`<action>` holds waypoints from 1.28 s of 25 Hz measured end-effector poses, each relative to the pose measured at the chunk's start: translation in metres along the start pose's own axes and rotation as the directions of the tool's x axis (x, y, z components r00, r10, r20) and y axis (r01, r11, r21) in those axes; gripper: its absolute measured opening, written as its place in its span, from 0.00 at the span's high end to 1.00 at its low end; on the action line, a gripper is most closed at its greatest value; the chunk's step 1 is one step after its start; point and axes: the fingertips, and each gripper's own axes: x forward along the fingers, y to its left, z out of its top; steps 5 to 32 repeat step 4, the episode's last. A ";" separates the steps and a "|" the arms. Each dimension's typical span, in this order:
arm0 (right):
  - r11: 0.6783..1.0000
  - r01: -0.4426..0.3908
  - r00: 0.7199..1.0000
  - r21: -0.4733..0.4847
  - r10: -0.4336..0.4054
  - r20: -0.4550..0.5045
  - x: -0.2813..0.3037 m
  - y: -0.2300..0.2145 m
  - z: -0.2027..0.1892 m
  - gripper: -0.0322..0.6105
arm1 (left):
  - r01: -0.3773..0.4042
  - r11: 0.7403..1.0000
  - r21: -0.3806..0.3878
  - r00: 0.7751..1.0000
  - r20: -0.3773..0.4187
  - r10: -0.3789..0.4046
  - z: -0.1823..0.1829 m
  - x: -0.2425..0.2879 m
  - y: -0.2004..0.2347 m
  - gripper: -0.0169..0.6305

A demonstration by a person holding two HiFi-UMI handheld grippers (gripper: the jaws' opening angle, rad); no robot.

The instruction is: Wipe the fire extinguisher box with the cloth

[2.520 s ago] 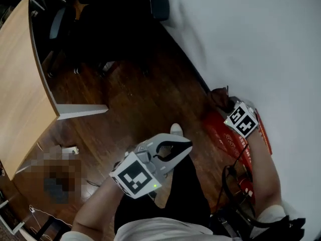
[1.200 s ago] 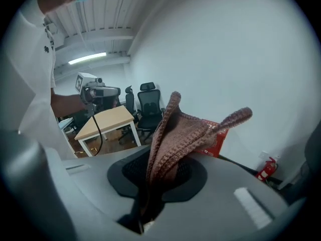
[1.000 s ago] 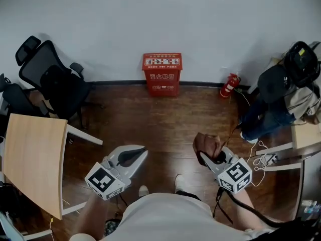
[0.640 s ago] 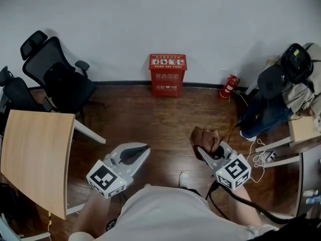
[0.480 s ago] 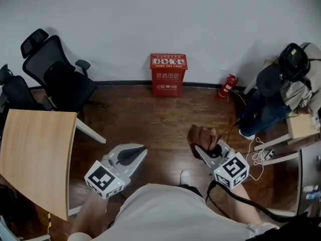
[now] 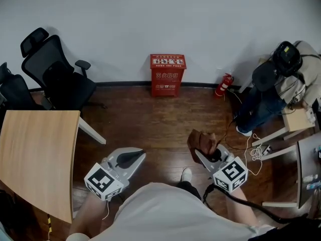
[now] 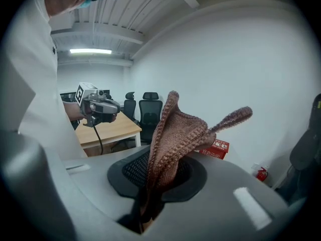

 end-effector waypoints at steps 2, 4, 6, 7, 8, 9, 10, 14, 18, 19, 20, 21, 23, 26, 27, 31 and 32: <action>1.000 0.013 1.000 -0.002 -0.013 0.000 -0.001 0.008 0.001 0.87 | 0.008 1.000 0.007 1.000 0.006 -0.008 -0.001 -0.006 -0.002 0.97; 1.000 0.028 1.000 -0.004 -0.028 0.001 0.000 0.015 0.002 0.87 | 0.017 1.000 0.015 1.000 0.012 -0.017 -0.002 -0.013 -0.002 0.97; 1.000 0.028 1.000 -0.004 -0.028 0.001 0.000 0.015 0.002 0.87 | 0.017 1.000 0.015 1.000 0.012 -0.017 -0.002 -0.013 -0.002 0.97; 1.000 0.028 1.000 -0.004 -0.028 0.001 0.000 0.015 0.002 0.87 | 0.017 1.000 0.015 1.000 0.012 -0.017 -0.002 -0.013 -0.002 0.97; 1.000 0.028 1.000 -0.004 -0.028 0.001 0.000 0.015 0.002 0.87 | 0.017 1.000 0.015 1.000 0.012 -0.017 -0.002 -0.013 -0.002 0.97; 1.000 0.028 1.000 -0.004 -0.028 0.001 0.000 0.015 0.002 0.87 | 0.017 1.000 0.015 1.000 0.012 -0.017 -0.002 -0.013 -0.002 0.97; 1.000 0.028 1.000 -0.004 -0.028 0.001 0.000 0.015 0.002 0.87 | 0.017 1.000 0.015 1.000 0.012 -0.017 -0.002 -0.013 -0.002 0.97; 1.000 0.028 1.000 -0.004 -0.028 0.001 0.000 0.015 0.002 0.87 | 0.017 1.000 0.015 1.000 0.012 -0.017 -0.002 -0.013 -0.002 0.97; 1.000 0.028 1.000 -0.004 -0.028 0.001 0.000 0.015 0.002 0.87 | 0.017 1.000 0.015 1.000 0.012 -0.017 -0.002 -0.013 -0.002 0.97; 1.000 0.028 1.000 -0.004 -0.028 0.001 0.000 0.015 0.002 0.87 | 0.017 1.000 0.015 1.000 0.012 -0.017 -0.002 -0.013 -0.002 0.97; 1.000 0.028 1.000 -0.004 -0.028 0.001 0.000 0.015 0.002 0.87 | 0.017 1.000 0.015 1.000 0.012 -0.017 -0.002 -0.013 -0.002 0.97; 1.000 0.028 1.000 -0.004 -0.028 0.001 0.000 0.015 0.002 0.87 | 0.017 1.000 0.015 1.000 0.012 -0.017 -0.002 -0.013 -0.002 0.97; 1.000 0.028 1.000 -0.004 -0.028 0.001 0.000 0.015 0.002 0.87 | 0.017 1.000 0.015 1.000 0.012 -0.017 -0.002 -0.013 -0.002 0.97; 1.000 0.028 1.000 -0.004 -0.028 0.001 0.000 0.015 0.002 0.87 | 0.017 1.000 0.015 1.000 0.012 -0.017 -0.002 -0.013 -0.002 0.97; 1.000 0.028 1.000 -0.004 -0.028 0.001 0.000 0.015 0.002 0.87 | 0.017 1.000 0.015 1.000 0.012 -0.017 -0.002 -0.013 -0.002 0.97; 1.000 0.028 1.000 -0.004 -0.028 0.001 0.000 0.015 0.002 0.87 | 0.017 1.000 0.015 1.000 0.012 -0.017 -0.002 -0.013 -0.002 0.97; 1.000 0.028 1.000 -0.004 -0.028 0.001 0.000 0.015 0.002 0.87 | 0.017 1.000 0.015 1.000 0.012 -0.017 -0.002 -0.013 -0.002 0.97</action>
